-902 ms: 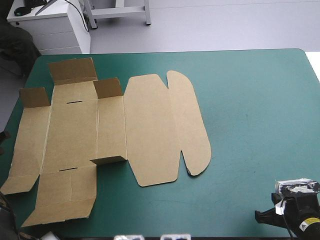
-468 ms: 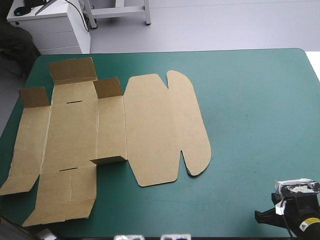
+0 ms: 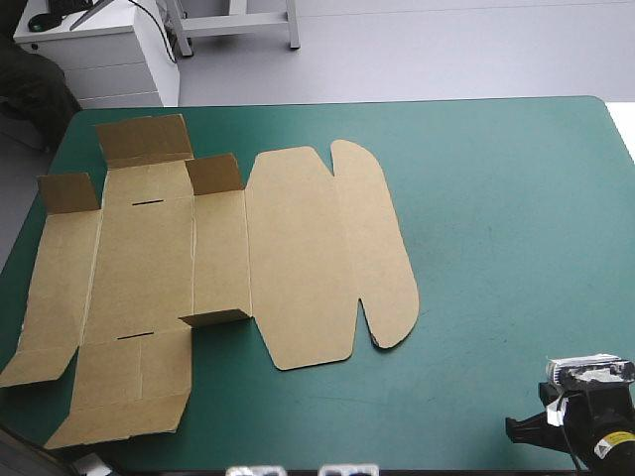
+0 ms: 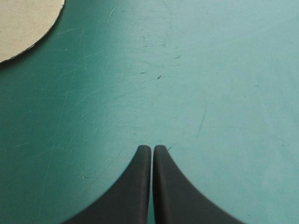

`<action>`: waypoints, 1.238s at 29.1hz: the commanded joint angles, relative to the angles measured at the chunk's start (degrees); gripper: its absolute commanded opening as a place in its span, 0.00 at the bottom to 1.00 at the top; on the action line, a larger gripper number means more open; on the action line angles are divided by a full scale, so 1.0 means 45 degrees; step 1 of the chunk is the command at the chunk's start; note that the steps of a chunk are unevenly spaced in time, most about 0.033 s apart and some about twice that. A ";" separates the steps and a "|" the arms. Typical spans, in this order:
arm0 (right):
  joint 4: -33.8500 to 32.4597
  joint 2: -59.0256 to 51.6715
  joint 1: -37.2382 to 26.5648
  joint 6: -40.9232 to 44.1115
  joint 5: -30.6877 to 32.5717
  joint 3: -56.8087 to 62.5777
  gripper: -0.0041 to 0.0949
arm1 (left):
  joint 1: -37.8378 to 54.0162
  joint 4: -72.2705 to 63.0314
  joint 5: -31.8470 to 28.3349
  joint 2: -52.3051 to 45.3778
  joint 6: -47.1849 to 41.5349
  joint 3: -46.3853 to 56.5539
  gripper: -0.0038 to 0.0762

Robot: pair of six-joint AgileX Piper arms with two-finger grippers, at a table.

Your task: Fold the box

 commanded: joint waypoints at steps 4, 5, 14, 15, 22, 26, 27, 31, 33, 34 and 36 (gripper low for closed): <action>-0.0008 0.0200 0.0034 -0.0059 -0.0692 -0.0350 0.04 | -0.0009 -0.0663 0.0300 -0.0604 -0.0118 -0.0400 0.47; -0.0008 0.0200 0.0034 -0.0059 -0.0692 -0.0350 0.04 | -0.0009 -0.0663 0.0152 -0.0604 -0.0427 -0.0400 0.53; -0.0008 0.0200 0.0034 -0.0059 -0.0692 -0.0350 0.04 | -0.0036 -0.1790 0.1035 0.0538 -0.0886 -0.0080 0.62; -0.0008 0.0200 0.0034 -0.0059 -0.0692 -0.0350 0.04 | -0.0057 -0.1954 0.1035 0.0634 -0.0799 0.0056 0.62; 0.0041 0.0200 0.0034 -0.0006 -0.0672 -0.0350 0.04 | -0.0147 -0.2186 0.1035 0.1003 0.0220 0.0496 0.62; 0.0041 0.0200 0.0034 0.0047 -0.0672 -0.0350 0.04 | -0.0491 -0.2108 0.1035 0.1182 0.0159 0.0496 0.62; 0.0041 0.0200 0.0034 0.0073 -0.0672 -0.0350 0.04 | -0.0580 -0.2086 0.1035 0.1260 0.0116 0.0496 0.62; 0.0041 0.0200 0.0034 0.0332 -0.0672 -0.0350 0.04 | -0.1231 -0.2086 0.1035 0.1571 0.0031 0.0496 0.62; 0.0041 0.0200 0.0034 0.0518 -0.0672 -0.0350 0.04 | -0.1604 -0.2027 0.1035 0.1702 0.0031 0.0496 0.62; 0.0041 0.0200 0.0034 0.0519 -0.0667 -0.0350 0.04 | -0.1771 -0.1995 0.1035 0.1783 0.0031 0.0496 0.62; 0.0041 0.0200 0.0034 0.0542 -0.0667 -0.0350 0.04 | -0.2163 -0.1995 0.1035 0.1976 0.0031 0.0496 0.62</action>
